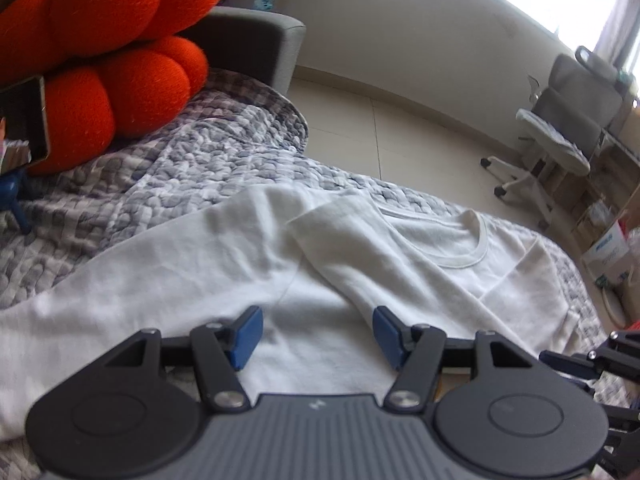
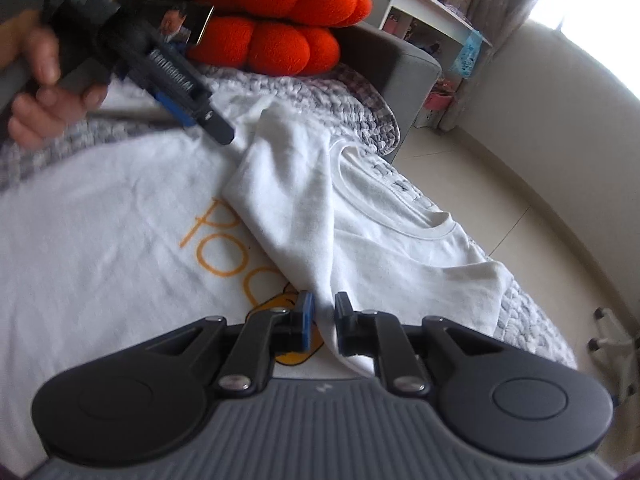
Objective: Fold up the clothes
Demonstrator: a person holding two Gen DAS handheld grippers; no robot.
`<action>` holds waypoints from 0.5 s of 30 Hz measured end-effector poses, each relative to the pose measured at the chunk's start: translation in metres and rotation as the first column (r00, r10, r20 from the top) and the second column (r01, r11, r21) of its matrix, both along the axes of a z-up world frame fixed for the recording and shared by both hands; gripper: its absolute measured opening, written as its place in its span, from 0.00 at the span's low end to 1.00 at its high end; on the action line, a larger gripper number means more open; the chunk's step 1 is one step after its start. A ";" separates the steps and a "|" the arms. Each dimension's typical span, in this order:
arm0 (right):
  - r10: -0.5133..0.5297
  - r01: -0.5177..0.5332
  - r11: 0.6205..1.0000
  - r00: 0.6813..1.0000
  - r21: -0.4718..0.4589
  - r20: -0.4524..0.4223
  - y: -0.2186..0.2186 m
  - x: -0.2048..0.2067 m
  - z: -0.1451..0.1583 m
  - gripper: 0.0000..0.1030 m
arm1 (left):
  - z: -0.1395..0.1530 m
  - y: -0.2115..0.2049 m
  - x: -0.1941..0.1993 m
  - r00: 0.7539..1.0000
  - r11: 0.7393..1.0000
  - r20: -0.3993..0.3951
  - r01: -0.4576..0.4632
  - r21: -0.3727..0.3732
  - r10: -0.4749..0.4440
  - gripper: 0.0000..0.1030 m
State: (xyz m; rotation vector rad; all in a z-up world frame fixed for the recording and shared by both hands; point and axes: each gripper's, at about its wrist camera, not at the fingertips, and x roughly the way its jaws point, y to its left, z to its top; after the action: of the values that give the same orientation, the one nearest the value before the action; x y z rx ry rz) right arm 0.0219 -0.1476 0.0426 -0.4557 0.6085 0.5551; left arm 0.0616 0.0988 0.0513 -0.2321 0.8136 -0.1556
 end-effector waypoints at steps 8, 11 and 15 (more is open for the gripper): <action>-0.094 0.122 0.943 0.990 0.309 -0.104 -0.014 0.031 0.023 0.29 | 0.000 0.007 0.001 1.000 0.999 -0.013 -0.014 -0.041 0.013 0.61; -0.133 0.185 0.918 0.977 0.351 -0.168 -0.005 0.051 0.020 0.30 | -0.001 0.008 0.002 1.000 0.999 -0.016 -0.011 -0.042 0.011 0.61; -0.178 0.278 0.875 0.946 0.397 -0.269 -0.002 0.072 0.009 0.31 | -0.002 0.015 0.003 1.000 0.997 -0.019 -0.012 -0.074 0.010 0.61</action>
State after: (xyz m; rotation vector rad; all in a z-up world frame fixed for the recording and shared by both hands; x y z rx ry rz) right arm 0.0942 -0.1492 0.0515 0.1039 0.7221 0.4979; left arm 0.0643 0.1137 0.0493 -0.3085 0.8257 -0.1737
